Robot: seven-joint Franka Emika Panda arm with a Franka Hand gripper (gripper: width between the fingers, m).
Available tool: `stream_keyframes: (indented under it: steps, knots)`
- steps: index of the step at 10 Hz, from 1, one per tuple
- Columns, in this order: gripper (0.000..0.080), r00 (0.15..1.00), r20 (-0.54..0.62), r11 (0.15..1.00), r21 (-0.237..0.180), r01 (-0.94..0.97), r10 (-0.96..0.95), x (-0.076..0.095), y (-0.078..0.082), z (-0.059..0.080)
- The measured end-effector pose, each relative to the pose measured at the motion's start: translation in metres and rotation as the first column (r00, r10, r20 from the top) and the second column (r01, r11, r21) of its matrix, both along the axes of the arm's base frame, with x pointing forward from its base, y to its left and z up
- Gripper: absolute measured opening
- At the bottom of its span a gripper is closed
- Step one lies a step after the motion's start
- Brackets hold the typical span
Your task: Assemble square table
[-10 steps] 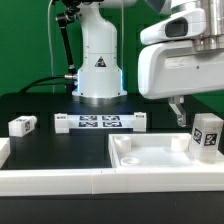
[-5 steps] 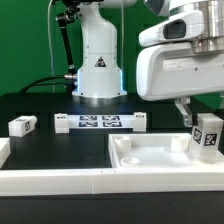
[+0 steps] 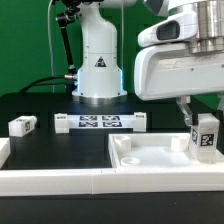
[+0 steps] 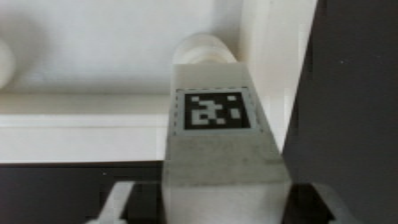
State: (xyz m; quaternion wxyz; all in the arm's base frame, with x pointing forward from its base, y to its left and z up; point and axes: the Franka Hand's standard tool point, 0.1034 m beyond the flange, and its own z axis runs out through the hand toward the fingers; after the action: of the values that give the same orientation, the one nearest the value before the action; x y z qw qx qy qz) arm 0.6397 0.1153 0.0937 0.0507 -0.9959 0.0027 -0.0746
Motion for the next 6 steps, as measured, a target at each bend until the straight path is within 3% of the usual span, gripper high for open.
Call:
stream_keyframes:
  steps: [3,6]
  knots:
    - [0.0288,0.961,-0.028,0.96,0.028,0.277,-0.276,-0.0043,-0.0032,0.0002]
    - [0.0289,0.836,-0.064,0.835,0.049,0.548,-0.545,-0.0068,-0.0048,-0.0001]
